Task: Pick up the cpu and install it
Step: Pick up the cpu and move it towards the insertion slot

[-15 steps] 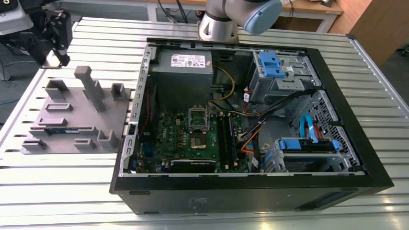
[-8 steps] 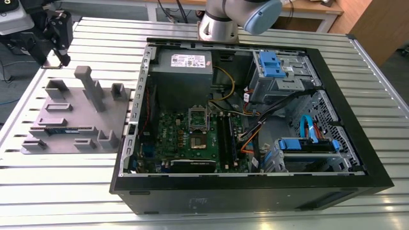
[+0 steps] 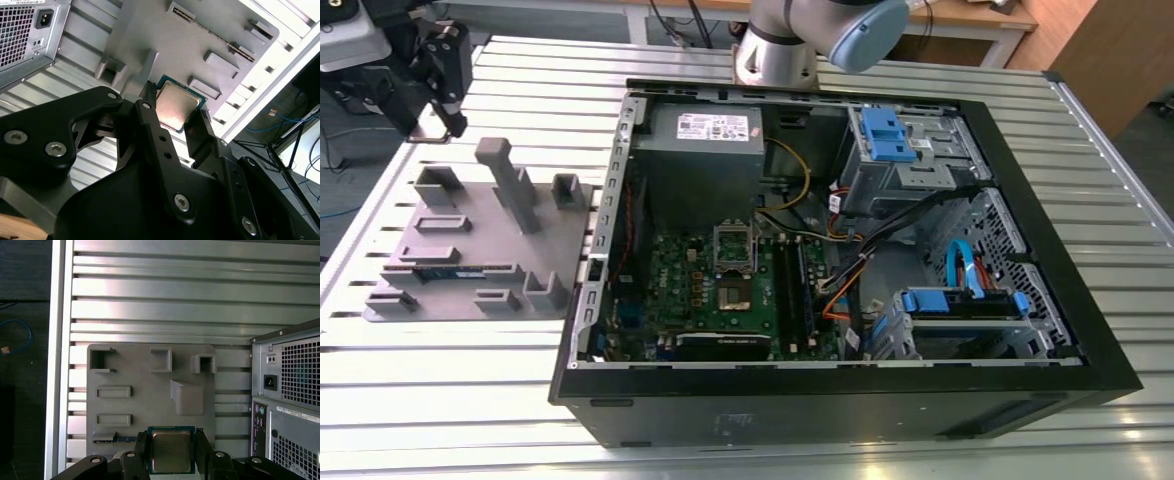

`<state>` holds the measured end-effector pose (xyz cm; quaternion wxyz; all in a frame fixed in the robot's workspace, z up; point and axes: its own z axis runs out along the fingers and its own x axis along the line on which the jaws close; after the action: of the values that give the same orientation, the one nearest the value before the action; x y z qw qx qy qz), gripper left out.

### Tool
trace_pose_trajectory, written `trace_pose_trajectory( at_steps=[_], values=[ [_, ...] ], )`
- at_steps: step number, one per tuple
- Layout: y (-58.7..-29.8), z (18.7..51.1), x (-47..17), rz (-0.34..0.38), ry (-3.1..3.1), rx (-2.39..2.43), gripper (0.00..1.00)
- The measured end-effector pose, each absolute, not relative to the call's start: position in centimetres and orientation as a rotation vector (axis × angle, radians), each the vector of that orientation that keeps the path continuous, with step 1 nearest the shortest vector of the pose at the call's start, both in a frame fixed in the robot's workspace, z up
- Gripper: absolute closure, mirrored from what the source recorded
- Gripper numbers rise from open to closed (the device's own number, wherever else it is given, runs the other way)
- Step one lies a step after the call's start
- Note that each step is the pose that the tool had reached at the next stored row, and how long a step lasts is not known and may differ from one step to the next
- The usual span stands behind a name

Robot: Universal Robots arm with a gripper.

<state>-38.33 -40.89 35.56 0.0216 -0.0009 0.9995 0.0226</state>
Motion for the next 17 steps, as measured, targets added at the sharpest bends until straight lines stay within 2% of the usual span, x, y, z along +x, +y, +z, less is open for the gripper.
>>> trace_pose_trajectory(
  at_steps=[17],
  values=[
    [-40.89, 35.55, -37.83, 0.07, 3.098, -0.003, 0.53]
  ],
)
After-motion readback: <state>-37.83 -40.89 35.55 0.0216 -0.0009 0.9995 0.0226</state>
